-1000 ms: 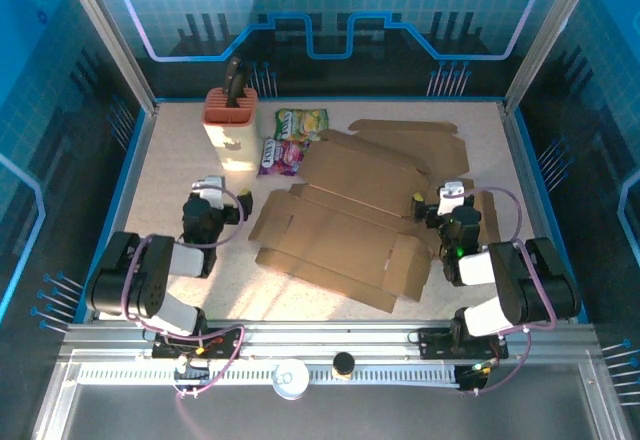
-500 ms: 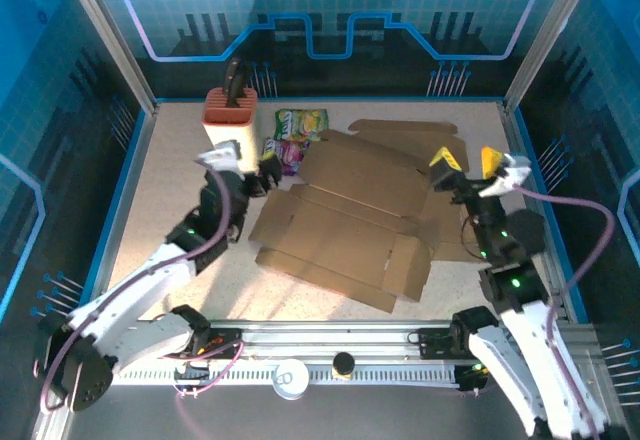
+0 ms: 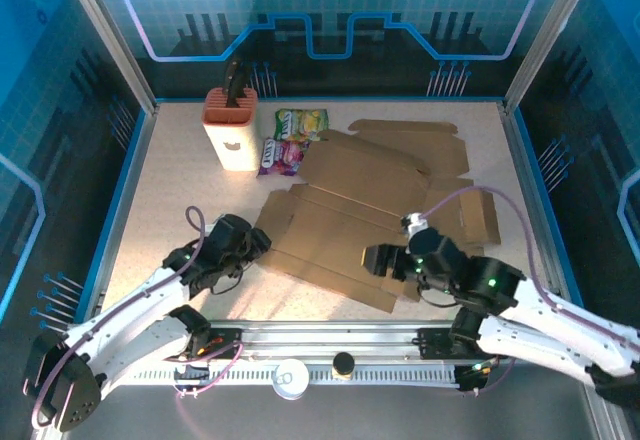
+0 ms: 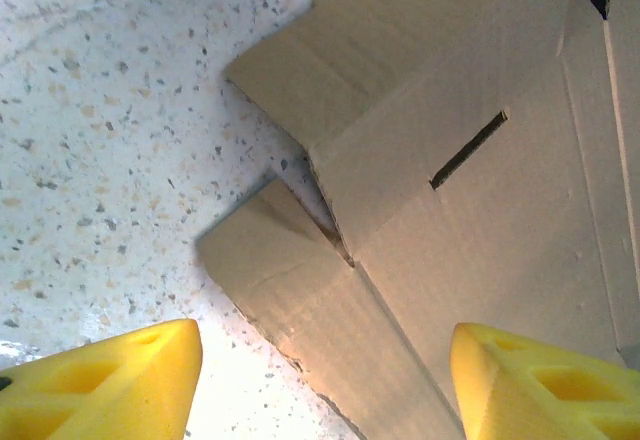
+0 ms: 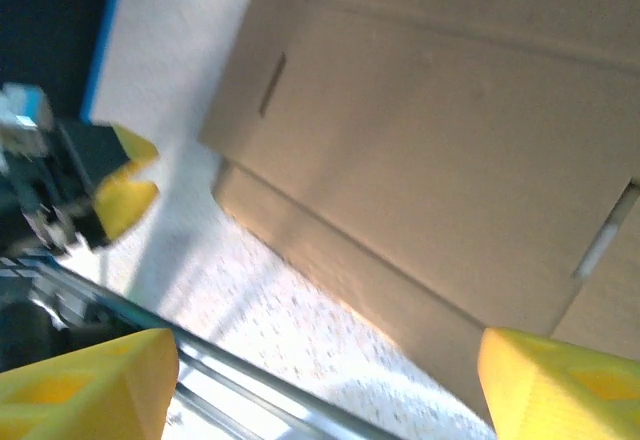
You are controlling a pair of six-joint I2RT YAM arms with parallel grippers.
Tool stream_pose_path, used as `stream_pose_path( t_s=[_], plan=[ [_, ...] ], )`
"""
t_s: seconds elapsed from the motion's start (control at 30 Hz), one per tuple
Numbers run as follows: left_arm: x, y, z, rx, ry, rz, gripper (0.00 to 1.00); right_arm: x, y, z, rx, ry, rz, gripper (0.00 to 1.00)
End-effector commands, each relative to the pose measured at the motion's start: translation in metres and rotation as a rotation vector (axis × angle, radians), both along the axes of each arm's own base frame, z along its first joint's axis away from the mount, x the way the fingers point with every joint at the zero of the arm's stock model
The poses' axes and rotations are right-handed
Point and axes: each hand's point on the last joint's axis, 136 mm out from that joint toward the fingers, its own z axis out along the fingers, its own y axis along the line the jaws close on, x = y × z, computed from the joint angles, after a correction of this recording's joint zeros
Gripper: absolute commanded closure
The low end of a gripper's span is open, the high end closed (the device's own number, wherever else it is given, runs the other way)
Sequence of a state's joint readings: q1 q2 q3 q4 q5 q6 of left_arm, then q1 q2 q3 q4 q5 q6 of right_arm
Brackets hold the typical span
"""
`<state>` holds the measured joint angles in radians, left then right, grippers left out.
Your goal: Fold the paper box
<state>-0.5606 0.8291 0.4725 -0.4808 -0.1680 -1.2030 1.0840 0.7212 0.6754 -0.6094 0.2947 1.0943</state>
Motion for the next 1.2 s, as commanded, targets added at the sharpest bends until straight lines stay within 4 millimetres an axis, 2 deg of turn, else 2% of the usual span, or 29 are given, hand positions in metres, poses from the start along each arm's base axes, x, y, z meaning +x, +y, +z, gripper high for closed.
stream_pose_path(
  t_s=[0.0,0.13,0.2,0.33,0.53,0.7,1.17],
  plan=[
    [-0.006,-0.011,-0.007,-0.119,0.038,0.043,0.33,0.008,0.007,0.001,0.002,-0.024,-0.113,0.20],
    [-0.003,-0.015,-0.017,-0.162,0.028,0.056,0.35,0.005,0.029,-0.004,0.033,-0.009,-0.078,0.19],
    [0.002,-0.015,-0.016,-0.165,0.013,0.058,0.35,0.004,0.034,-0.006,0.058,-0.008,-0.074,0.20],
    [0.016,-0.014,-0.016,-0.179,-0.015,0.069,0.40,0.003,0.037,-0.012,0.066,0.003,-0.075,0.20],
    [0.032,-0.017,-0.027,-0.198,-0.013,0.077,0.43,0.004,0.037,-0.012,0.077,0.000,-0.077,0.20],
    [0.034,-0.014,-0.033,-0.179,-0.002,0.093,0.48,0.005,0.035,-0.012,0.076,0.004,-0.083,0.19],
    [0.045,-0.005,-0.041,-0.138,-0.029,0.104,0.53,0.003,0.042,-0.023,0.111,0.042,-0.083,0.19]
  ],
)
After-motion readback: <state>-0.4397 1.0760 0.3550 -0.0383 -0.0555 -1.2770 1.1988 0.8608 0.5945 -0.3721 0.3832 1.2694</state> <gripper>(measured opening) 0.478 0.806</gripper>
